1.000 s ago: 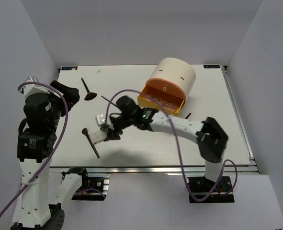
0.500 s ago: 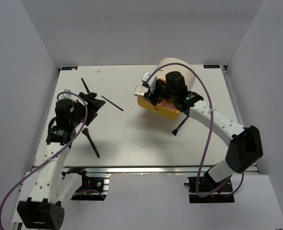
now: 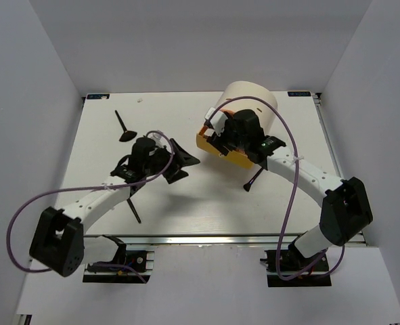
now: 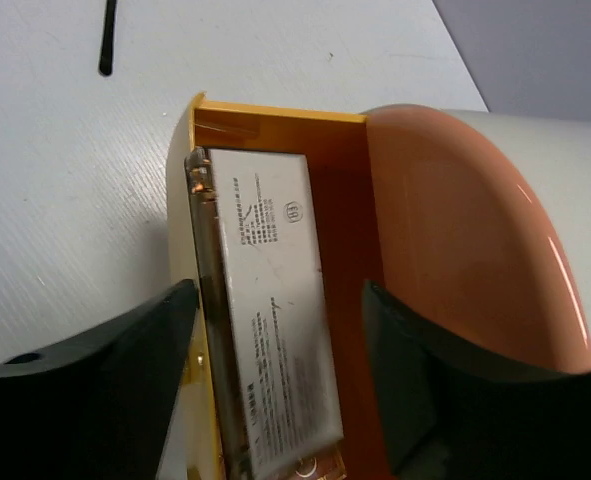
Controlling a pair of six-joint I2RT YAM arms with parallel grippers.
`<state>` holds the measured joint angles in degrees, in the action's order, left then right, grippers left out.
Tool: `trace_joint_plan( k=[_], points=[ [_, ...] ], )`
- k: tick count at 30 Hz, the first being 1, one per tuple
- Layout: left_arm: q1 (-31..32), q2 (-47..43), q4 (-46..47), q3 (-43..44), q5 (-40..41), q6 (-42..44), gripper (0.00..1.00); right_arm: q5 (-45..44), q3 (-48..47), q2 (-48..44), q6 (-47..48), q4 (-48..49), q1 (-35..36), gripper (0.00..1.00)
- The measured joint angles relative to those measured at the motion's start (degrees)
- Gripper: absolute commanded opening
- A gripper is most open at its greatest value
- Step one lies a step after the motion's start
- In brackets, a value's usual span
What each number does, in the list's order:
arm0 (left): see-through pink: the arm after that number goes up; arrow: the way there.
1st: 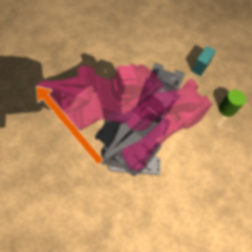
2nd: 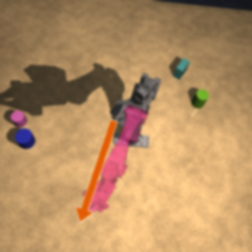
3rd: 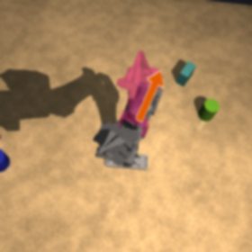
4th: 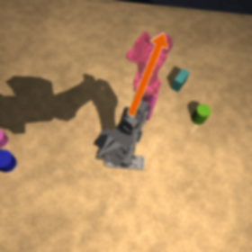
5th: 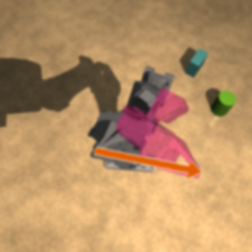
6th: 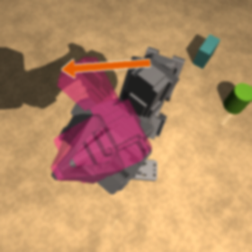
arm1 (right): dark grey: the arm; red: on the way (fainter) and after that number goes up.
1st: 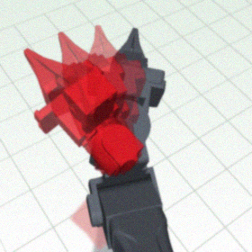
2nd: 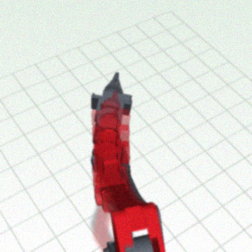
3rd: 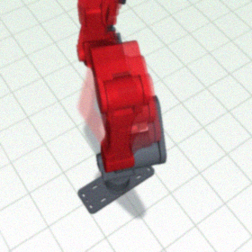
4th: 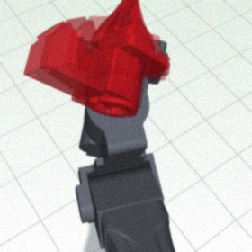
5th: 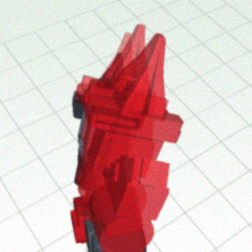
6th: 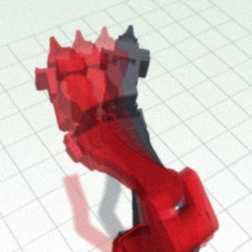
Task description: Organize the makeup
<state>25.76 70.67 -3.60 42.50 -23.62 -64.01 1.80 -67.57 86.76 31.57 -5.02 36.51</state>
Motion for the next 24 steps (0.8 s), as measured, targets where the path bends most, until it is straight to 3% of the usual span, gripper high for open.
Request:
trace_joint_plan(
  k=[4, 10, 11, 12, 15, 17, 24],
  points=[
    [2.2, 6.0, 4.5, 0.0, 0.1, -1.5, 0.87, 0.0, -1.2, 0.0, -0.3, -1.7, -0.8, 0.88],
    [2.2, 13.7, 7.6, 3.0, -0.1, -1.9, 0.81, 1.3, -3.1, 0.0, -1.1, -2.9, -1.5, 0.84],
    [2.2, 15.0, 8.2, 3.7, -0.3, -1.9, 0.79, 2.0, -3.6, -0.1, -1.5, -3.5, -1.7, 0.8],
    [2.2, 16.2, 8.7, 4.6, -0.5, -1.9, 0.77, 3.3, -4.4, -0.2, -1.8, -4.3, -2.1, 0.56],
    [2.3, 19.7, 10.8, 7.0, -1.2, -2.2, 0.68, 7.9, -6.6, -1.4, -3.3, -5.6, -3.8, 0.0],
    [2.5, 22.3, 12.1, 8.8, -1.6, -2.3, 0.64, 10.5, -7.8, -3.0, -4.7, -5.5, -5.7, 0.0],
    [3.3, 31.0, 13.8, 15.6, -2.5, -3.3, 0.33, 14.1, -11.0, -5.3, -8.6, -3.8, -14.4, 0.0]
  ],
)
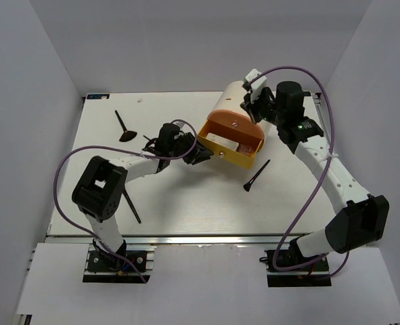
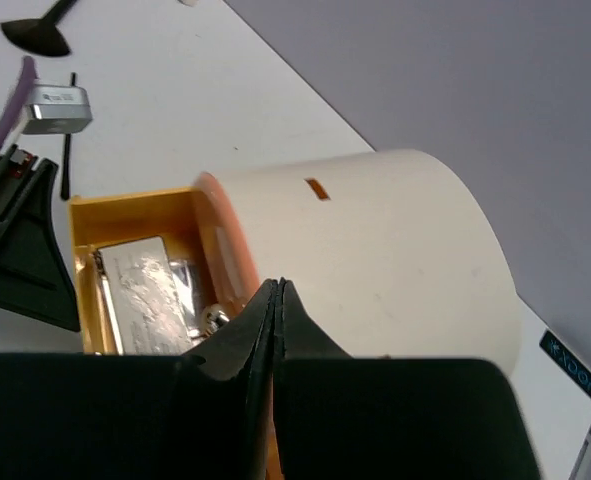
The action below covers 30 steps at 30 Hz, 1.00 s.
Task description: Organize the makeup
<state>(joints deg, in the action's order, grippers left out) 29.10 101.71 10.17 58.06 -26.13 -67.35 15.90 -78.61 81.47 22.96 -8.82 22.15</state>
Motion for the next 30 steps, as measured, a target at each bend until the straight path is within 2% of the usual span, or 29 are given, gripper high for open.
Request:
trace_joint_plan(
  k=[3, 4, 8, 11, 13, 14, 17, 18, 23, 26, 30],
  points=[
    [0.1, 2.6, 0.3, 2.7, -0.3, -0.5, 0.34, 0.4, 0.0, 0.1, -1.5, -0.1, -3.1, 0.0],
    [0.2, 3.2, 0.2, 3.5, -0.5, -0.8, 0.42, 0.6, 0.0, 0.1, -2.0, -0.2, -3.9, 0.0],
    [0.3, 5.5, 1.6, 5.9, -0.7, -2.4, 0.59, 1.0, 0.2, 0.1, -3.5, -0.1, -5.9, 0.0],
    [0.3, 7.2, 2.7, 7.6, -0.5, -3.9, 0.64, 1.2, 1.6, -0.2, -4.4, 0.0, -6.4, 0.0],
    [0.3, 8.2, 3.4, 8.5, -0.6, -4.8, 0.6, 1.2, 2.8, -0.5, -4.8, -0.1, -6.6, 0.0],
    [0.3, 8.6, 3.8, 8.9, -0.7, -5.3, 0.47, 1.2, 3.4, -0.7, -4.9, -0.1, -6.7, 0.0],
    [0.4, 10.3, 5.6, 10.6, -1.2, -7.0, 0.21, 1.1, 4.7, -1.0, -5.0, -0.1, -7.0, 0.0],
    [0.4, 10.7, 5.9, 10.9, -1.5, -7.5, 0.18, 0.8, 5.0, -1.1, -5.0, 0.1, -7.2, 0.0],
    [0.6, 11.3, 7.3, 11.3, -2.0, -8.7, 0.16, -1.6, 4.7, -0.3, -6.6, 1.8, -8.6, 0.09],
    [0.7, 11.4, 8.4, 11.3, -2.2, -9.6, 0.16, -3.8, 2.4, 3.1, -7.9, 3.4, -9.0, 0.08],
    [0.7, 11.8, 9.3, 11.8, -2.2, -10.3, 0.16, -5.5, -2.6, 10.4, -8.8, 4.5, -9.0, 0.01]
  ],
)
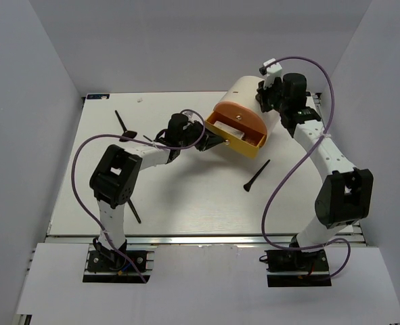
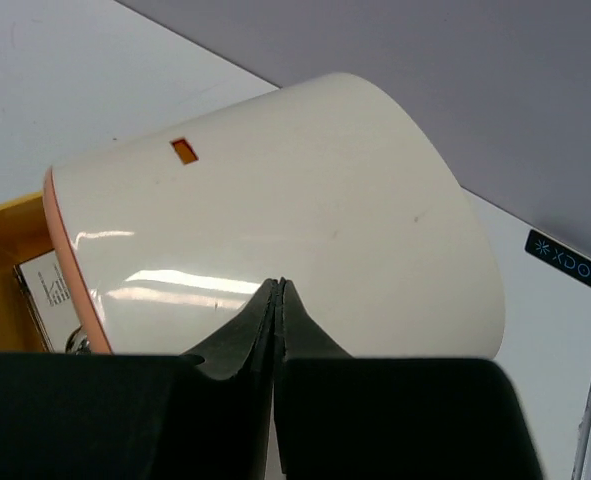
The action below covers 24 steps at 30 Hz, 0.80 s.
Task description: Organize the makeup
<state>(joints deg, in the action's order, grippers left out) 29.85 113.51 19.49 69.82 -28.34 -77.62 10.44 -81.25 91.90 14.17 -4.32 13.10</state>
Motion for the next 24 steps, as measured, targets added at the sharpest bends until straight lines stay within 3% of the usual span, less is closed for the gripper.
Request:
trace_joint_plan(
  k=[9, 18, 20, 24],
  points=[
    [0.0, 6.9, 2.9, 7.6, 0.0, -2.0, 0.18, 1.8, -2.6, 2.4, -0.6, -0.2, -0.3, 0.0],
    [0.3, 14.7, 3.8, 15.8, 0.0, -4.0, 0.26, 3.4, -0.4, 0.9, -1.6, 0.6, -0.3, 0.0],
    [0.3, 15.2, 4.1, 16.0, 0.0, -4.3, 0.31, 3.5, 0.3, 0.3, -1.6, 0.7, -0.3, 0.0],
    [0.3, 14.6, 6.3, 12.7, 0.9, -4.1, 0.58, 3.7, 1.0, -0.4, -1.8, 0.7, -0.3, 0.0]
  ],
)
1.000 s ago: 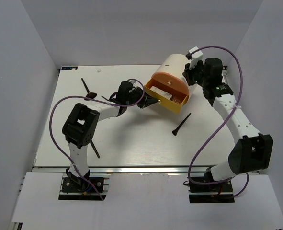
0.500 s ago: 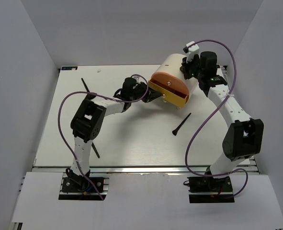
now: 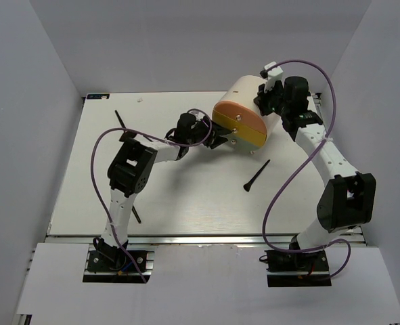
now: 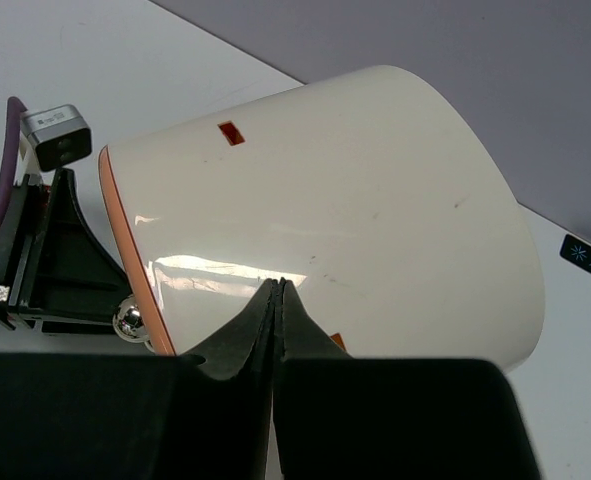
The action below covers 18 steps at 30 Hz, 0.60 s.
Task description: Organize the makeup
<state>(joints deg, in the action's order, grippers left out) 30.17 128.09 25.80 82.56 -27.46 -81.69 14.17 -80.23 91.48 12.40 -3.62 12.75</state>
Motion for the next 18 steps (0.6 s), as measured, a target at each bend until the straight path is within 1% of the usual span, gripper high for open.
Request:
trace_joint_plan(
  k=[1, 2, 7, 13, 18],
  points=[
    [0.0, -0.4, 0.2, -1.3, 0.2, 0.1, 0.61, 0.0, 0.1, 0.0, 0.0, 0.1, 0.0, 0.0],
    [0.0, -0.8, 0.4, -2.8, 0.4, 0.3, 0.62, 0.0, 0.2, -0.1, 0.0, 0.1, 0.0, 0.0],
    [0.0, -1.2, -0.3, -6.2, 0.5, 1.2, 0.6, 0.1, 0.2, -0.1, 0.0, 0.2, 0.0, 0.0],
    [0.9, -0.9, -1.5, -5.4, 0.3, 2.5, 0.62, 0.2, 0.5, -0.2, -0.1, 0.7, 0.0, 0.0],
    [2.0, 1.4, -1.9, -1.0, -0.1, 3.1, 0.61, 0.2, 0.5, -0.2, -0.3, 0.7, 0.0, 0.0]
  ],
)
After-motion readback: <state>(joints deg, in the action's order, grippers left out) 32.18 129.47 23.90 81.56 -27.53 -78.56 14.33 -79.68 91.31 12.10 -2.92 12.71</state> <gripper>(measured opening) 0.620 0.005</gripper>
